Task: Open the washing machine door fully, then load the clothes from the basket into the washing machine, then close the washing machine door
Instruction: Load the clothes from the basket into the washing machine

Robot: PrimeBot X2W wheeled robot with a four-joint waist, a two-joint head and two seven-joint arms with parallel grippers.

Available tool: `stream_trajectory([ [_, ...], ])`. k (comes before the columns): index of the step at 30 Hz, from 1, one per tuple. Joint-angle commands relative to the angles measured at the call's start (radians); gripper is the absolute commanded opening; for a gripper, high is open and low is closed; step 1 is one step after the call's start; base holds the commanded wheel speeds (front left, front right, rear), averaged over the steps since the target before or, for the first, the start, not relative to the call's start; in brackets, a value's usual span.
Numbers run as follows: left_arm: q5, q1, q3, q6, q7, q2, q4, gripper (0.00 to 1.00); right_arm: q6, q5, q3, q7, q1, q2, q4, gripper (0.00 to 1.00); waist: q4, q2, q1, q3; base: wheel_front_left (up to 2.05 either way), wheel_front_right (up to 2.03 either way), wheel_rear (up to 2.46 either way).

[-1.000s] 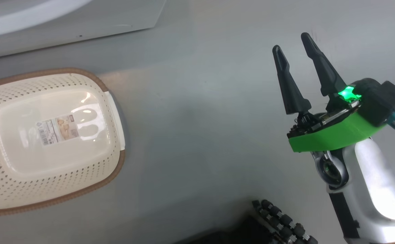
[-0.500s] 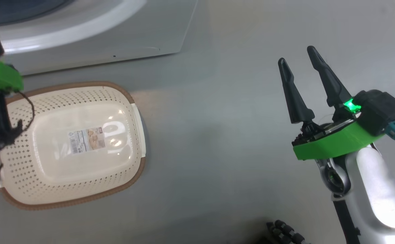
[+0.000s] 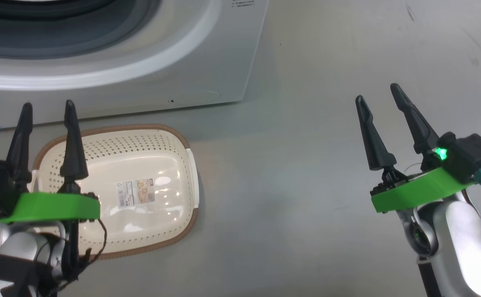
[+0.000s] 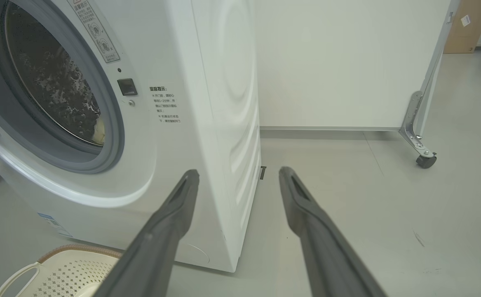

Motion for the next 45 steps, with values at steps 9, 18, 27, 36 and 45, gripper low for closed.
stream_trajectory([
  [9, 0.02, 0.101, -0.01, 0.244, -0.027, -0.012, -0.084, 1.0, -0.003, -0.027, -0.003, 0.05, 0.078, -0.028, -0.064, 1.0, 0.078, -0.0001, 0.0001, -0.133, 0.0, 0.0, 0.0],
  [18, 0.023, 0.173, -0.053, 0.226, -0.032, -0.043, -0.077, 1.0, -0.003, -0.031, -0.004, 0.093, 0.145, -0.029, -0.109, 1.0, 0.122, -0.0001, 0.0001, -0.222, 0.0, 0.0, 0.0],
  [27, 0.025, 0.239, -0.07, 0.223, -0.032, -0.033, -0.059, 1.0, -0.003, -0.048, -0.025, 0.141, 0.232, -0.032, -0.162, 1.0, 0.145, -0.0001, 0.0001, -0.302, 0.0, 0.0, 0.0],
  [36, 0.03, 0.253, -0.097, 0.221, -0.023, -0.038, -0.061, 1.0, -0.003, -0.065, -0.046, 0.18, 0.293, -0.026, -0.22, 1.0, 0.152, -0.0001, 0.0001, -0.355, 0.0, 0.0, 0.0],
  [45, 0.027, 0.263, -0.107, 0.229, -0.014, -0.041, -0.058, 1.0, -0.003, -0.074, -0.059, 0.197, 0.328, -0.011, -0.243, 1.0, 0.145, -0.0001, 0.0001, -0.392, 0.0, 0.0, 0.0],
])
